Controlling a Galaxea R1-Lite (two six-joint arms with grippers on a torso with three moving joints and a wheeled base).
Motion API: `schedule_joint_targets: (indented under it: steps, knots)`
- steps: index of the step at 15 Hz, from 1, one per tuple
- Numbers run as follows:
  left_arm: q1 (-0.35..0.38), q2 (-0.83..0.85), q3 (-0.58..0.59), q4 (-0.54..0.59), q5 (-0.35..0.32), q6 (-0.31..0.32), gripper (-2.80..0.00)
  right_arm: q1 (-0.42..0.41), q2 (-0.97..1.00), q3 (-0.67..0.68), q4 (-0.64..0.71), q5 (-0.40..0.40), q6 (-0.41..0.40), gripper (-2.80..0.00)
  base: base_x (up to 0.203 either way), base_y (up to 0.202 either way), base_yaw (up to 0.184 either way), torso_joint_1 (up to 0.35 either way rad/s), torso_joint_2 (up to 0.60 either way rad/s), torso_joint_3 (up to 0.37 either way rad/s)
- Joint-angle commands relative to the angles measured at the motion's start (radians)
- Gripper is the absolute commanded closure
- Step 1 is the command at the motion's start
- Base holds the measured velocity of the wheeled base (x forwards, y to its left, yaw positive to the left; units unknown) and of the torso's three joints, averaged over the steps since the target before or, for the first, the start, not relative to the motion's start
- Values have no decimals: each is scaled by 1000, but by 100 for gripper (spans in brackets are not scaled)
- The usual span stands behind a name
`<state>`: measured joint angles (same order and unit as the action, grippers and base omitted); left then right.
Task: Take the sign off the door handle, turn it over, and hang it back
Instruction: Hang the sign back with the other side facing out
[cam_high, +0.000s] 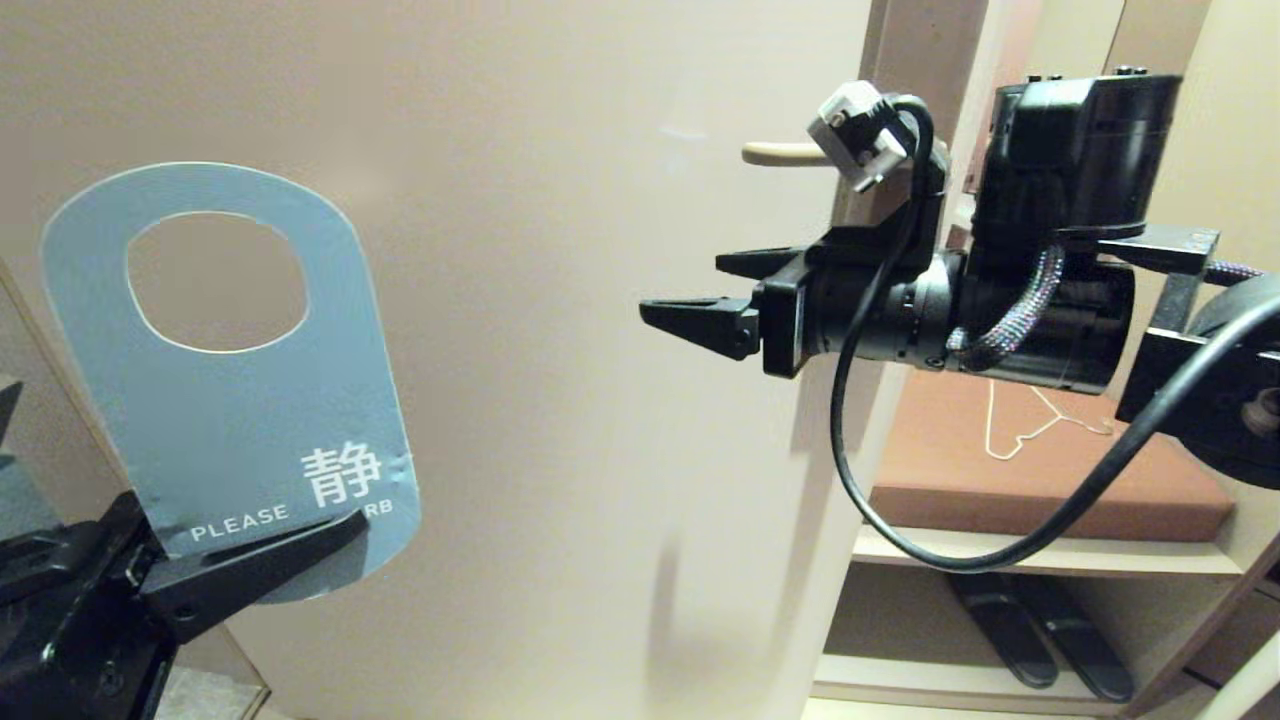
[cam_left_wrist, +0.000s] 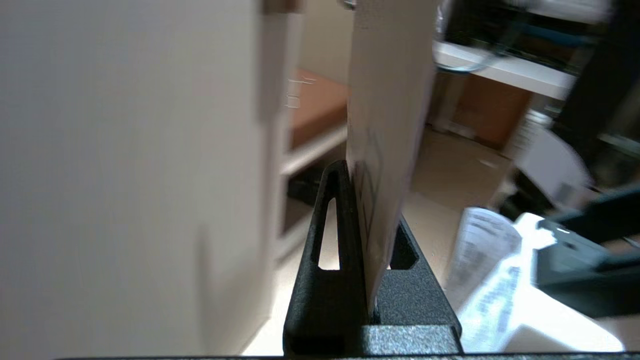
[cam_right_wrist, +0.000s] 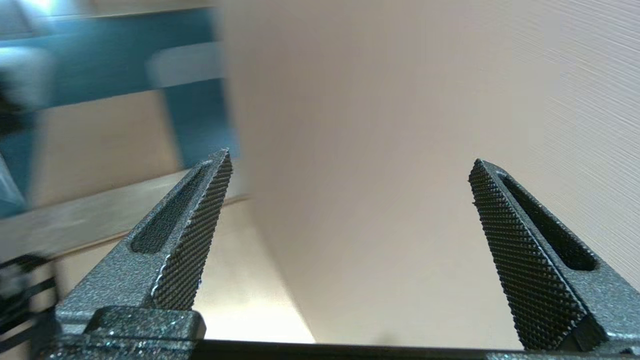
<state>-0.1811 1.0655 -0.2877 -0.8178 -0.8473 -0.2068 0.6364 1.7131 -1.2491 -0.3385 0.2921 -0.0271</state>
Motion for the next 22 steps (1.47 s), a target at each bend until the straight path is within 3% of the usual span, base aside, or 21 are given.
schedule_joint_targets:
  steps: [1,5,8,11,14,15,19,22]
  knots:
    - [36,-82,20,5,25,0,0,-3,-64,62,-7,-52,-1,-280,0,0,0,0,0,0]
    - [73,-223,29,145,41,3,0,-3,-176,207,-14,-108,-2,-280,0,0,0,0,0,0]
    - [77,-319,32,259,46,4,0,-56,-222,279,-38,-195,-2,-280,0,0,0,0,0,0]
    - [77,-355,44,270,86,3,0,-102,-253,368,-113,-323,-1,-280,0,0,0,0,0,0]
    - [77,-373,44,279,86,3,0,-131,-308,471,-154,-366,2,-280,0,0,0,0,0,0]
    - [77,-387,45,296,86,3,0,-150,-333,509,-158,-371,3,0,0,0,0,0,0,0]
    - [77,-446,44,380,88,3,0,-265,-425,604,-170,-372,25,0,0,0,0,0,0,0]
    - [77,-473,44,412,88,3,0,-284,-507,681,-172,-373,26,0,0,0,0,0,0,0]
